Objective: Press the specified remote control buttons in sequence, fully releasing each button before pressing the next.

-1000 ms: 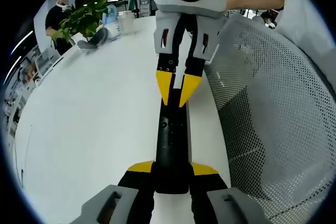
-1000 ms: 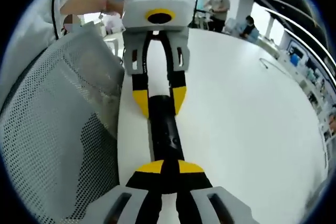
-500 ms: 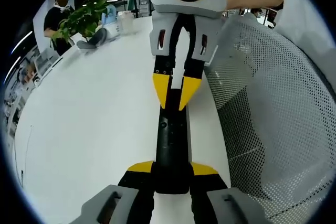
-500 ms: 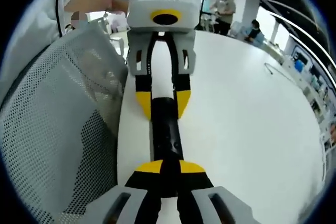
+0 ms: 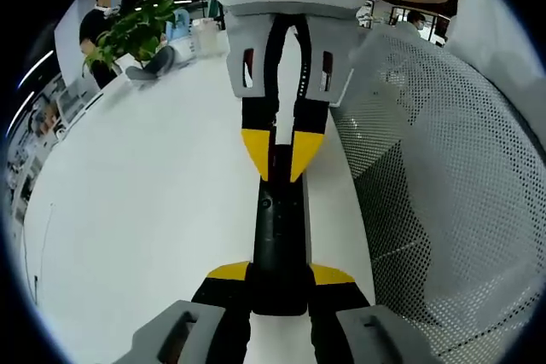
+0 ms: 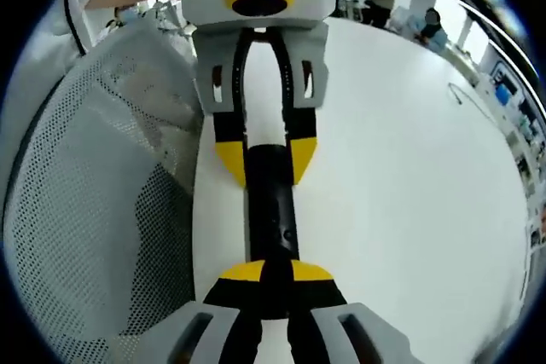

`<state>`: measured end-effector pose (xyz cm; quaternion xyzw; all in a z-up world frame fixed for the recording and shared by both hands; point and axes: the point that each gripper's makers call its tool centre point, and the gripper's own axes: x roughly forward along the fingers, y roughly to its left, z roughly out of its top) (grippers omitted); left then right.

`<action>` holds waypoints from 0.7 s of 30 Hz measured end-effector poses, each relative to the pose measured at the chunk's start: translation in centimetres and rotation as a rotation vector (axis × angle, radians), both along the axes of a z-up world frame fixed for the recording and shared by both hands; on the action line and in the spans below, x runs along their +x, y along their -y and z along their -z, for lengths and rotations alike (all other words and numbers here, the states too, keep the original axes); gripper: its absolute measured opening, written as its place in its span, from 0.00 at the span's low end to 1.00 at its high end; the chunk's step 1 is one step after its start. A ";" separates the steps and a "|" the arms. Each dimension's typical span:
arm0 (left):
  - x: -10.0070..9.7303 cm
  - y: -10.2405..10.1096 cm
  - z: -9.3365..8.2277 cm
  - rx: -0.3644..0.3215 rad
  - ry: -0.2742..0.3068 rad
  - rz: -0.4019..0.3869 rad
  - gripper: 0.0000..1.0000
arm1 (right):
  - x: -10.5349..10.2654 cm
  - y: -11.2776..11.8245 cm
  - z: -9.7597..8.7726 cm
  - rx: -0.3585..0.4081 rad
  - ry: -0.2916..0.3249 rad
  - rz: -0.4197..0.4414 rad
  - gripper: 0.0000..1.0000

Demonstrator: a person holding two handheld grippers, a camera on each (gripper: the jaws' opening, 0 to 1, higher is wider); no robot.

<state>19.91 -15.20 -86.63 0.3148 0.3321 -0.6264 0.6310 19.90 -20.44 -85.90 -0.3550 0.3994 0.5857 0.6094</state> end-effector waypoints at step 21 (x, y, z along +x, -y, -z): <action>0.0 0.0 0.0 -0.020 0.002 -0.008 0.24 | -0.3 -0.8 -0.3 0.200 0.091 -0.003 0.05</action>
